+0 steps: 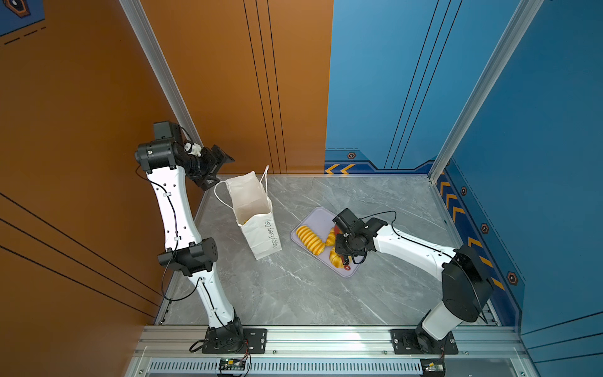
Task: Pack bread into a paper bag
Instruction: Pick up the fake bread from the plate.
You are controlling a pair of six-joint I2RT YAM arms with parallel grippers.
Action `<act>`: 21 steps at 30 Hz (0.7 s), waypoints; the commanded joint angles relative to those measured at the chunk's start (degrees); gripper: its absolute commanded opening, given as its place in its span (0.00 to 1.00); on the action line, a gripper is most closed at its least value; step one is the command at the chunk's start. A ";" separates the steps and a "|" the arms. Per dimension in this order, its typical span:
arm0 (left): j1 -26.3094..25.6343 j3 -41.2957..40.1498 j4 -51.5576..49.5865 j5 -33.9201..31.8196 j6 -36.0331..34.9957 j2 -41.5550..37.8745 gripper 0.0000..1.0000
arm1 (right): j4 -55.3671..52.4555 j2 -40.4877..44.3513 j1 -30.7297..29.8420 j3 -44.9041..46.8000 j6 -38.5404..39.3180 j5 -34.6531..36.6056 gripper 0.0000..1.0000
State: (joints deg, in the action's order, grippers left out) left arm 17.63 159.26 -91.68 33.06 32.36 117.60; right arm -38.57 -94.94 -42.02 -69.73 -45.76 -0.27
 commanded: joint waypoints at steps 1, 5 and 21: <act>0.39 1.05 -9.03 0.93 -0.69 0.61 0.91 | -0.72 1.87 0.27 -0.93 -0.83 1.24 0.15; 0.36 1.06 -9.08 0.87 -0.65 0.62 0.91 | -0.72 4.22 0.18 -1.06 -0.11 2.38 0.00; -0.14 0.92 -9.04 0.47 -0.58 1.20 0.91 | -0.90 20.63 -2.04 -10.72 9.52 -18.03 0.00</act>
State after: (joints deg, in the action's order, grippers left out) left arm 17.61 159.26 -91.68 33.06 32.38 117.91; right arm -40.01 -76.23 -43.53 -76.84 -39.53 -9.32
